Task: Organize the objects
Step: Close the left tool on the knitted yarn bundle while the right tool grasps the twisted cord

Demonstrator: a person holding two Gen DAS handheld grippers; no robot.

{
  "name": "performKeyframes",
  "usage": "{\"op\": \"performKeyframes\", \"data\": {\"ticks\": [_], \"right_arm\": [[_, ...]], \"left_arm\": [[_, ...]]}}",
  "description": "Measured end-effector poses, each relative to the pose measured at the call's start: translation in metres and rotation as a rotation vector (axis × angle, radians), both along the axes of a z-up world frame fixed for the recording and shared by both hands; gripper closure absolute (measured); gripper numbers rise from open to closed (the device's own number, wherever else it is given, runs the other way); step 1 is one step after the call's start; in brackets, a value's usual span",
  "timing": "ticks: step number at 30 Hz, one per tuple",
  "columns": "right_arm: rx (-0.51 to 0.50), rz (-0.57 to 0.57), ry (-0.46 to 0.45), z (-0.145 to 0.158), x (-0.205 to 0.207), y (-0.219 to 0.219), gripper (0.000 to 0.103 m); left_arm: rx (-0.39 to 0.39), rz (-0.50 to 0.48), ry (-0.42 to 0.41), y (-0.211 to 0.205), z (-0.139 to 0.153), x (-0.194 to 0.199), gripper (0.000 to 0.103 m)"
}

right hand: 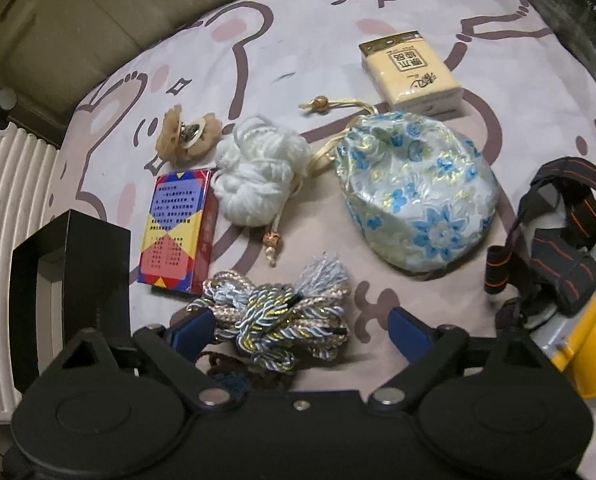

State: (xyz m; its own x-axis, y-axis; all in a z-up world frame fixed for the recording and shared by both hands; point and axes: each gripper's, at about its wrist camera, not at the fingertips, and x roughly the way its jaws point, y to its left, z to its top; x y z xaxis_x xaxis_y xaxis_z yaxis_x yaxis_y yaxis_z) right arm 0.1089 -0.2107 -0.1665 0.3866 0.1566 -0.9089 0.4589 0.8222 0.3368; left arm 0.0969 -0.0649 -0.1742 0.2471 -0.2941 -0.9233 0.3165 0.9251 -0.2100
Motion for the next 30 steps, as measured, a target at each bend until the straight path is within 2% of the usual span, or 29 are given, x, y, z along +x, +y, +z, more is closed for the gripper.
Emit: {"op": "performKeyframes", "data": {"ticks": [5, 8, 12, 15, 23, 30], "right_arm": [[0.045, 0.028, -0.026, 0.003, -0.001, -0.001, 0.031], [0.012, 0.058, -0.022, 0.006, -0.001, 0.004, 0.042], [0.000, 0.071, -0.019, 0.009, -0.003, 0.004, 0.045], [-0.014, 0.064, -0.024, 0.012, -0.006, 0.002, 0.047], [-0.032, 0.013, -0.053, 0.026, -0.014, -0.008, 0.053], [-0.038, -0.032, -0.096, 0.042, -0.025, -0.015, 0.054]], "left_arm": [[0.019, -0.014, 0.030, -0.003, -0.004, -0.001, 0.027], [0.032, -0.023, 0.048, -0.006, -0.005, -0.001, 0.037], [0.063, -0.045, 0.052, -0.007, -0.007, -0.004, 0.049], [0.081, -0.059, 0.037, -0.009, -0.004, -0.007, 0.054], [0.090, -0.065, 0.008, -0.012, 0.007, -0.008, 0.058], [0.068, -0.015, -0.025, -0.004, 0.024, -0.007, 0.058]]}}
